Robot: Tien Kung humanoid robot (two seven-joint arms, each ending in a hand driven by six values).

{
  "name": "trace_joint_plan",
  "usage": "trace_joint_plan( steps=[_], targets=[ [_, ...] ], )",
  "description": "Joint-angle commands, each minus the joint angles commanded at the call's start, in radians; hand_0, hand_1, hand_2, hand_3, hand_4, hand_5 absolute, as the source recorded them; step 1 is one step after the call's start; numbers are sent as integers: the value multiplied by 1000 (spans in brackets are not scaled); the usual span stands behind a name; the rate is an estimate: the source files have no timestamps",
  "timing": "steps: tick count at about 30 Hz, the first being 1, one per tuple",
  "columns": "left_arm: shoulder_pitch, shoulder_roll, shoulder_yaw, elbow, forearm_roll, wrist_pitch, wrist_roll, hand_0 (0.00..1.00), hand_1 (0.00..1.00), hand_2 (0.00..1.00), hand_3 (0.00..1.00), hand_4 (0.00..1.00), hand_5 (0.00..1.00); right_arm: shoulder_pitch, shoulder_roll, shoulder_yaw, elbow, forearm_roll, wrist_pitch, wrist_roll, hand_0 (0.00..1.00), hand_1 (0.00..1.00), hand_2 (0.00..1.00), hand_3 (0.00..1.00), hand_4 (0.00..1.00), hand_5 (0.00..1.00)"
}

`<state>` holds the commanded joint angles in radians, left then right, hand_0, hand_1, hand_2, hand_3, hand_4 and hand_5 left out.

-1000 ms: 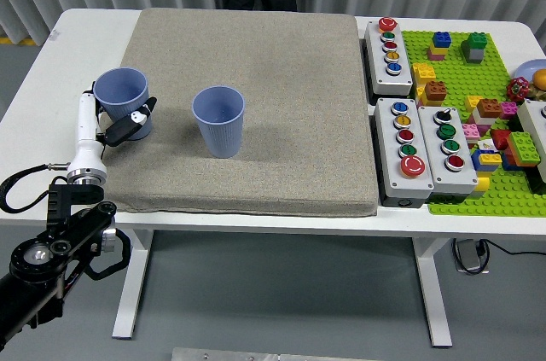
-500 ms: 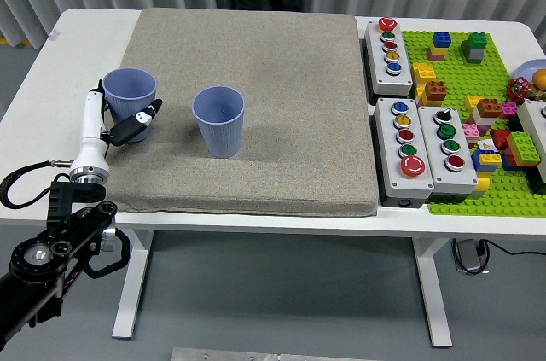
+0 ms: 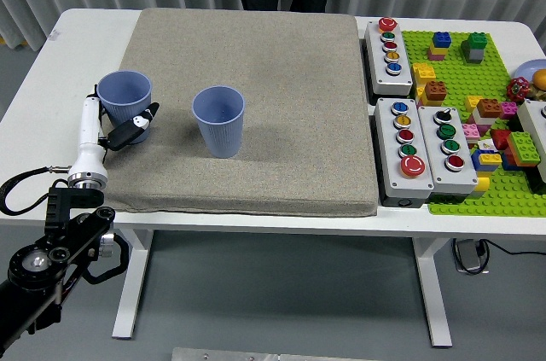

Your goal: Pick cup pour cup place

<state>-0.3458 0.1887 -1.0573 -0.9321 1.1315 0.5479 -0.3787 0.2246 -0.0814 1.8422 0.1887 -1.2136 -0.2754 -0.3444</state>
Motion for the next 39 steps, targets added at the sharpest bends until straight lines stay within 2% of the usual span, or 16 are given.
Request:
trace_joint_plan(
  steps=[1,6,7,24,25,30,31,39],
  targets=[
    [3,0,-3,-5,7,-3,2,714,771,903,861,904,331,0,0,0,0,0,0,0,681,629,584,569,2,149],
    [24,5,-18,-34,40,-12,15,714,771,903,861,904,331,-2,-1,0,0,-4,1,0,681,629,584,569,2,149],
    [28,6,-22,-38,41,-11,15,736,793,936,879,927,345,-3,-1,1,0,-5,2,0,682,628,584,569,2,151],
    [81,22,-58,-73,64,-29,22,759,813,943,882,942,363,-6,0,4,-1,-8,4,1,681,628,584,569,2,149],
    [82,23,-60,-75,66,-30,22,791,854,993,933,947,368,-6,0,3,-1,-7,4,1,681,628,584,569,2,150],
    [103,34,-75,-112,105,-51,42,791,854,993,933,947,368,-4,-1,3,-1,-6,4,3,681,628,584,569,2,150],
    [109,36,-79,-119,112,-56,47,851,912,998,998,968,396,-4,-1,2,-1,-5,3,3,681,628,583,570,2,155],
    [133,47,-107,-140,135,-75,61,865,930,998,998,989,416,-3,-2,1,-1,-1,1,4,681,628,584,569,2,156]
  ],
)
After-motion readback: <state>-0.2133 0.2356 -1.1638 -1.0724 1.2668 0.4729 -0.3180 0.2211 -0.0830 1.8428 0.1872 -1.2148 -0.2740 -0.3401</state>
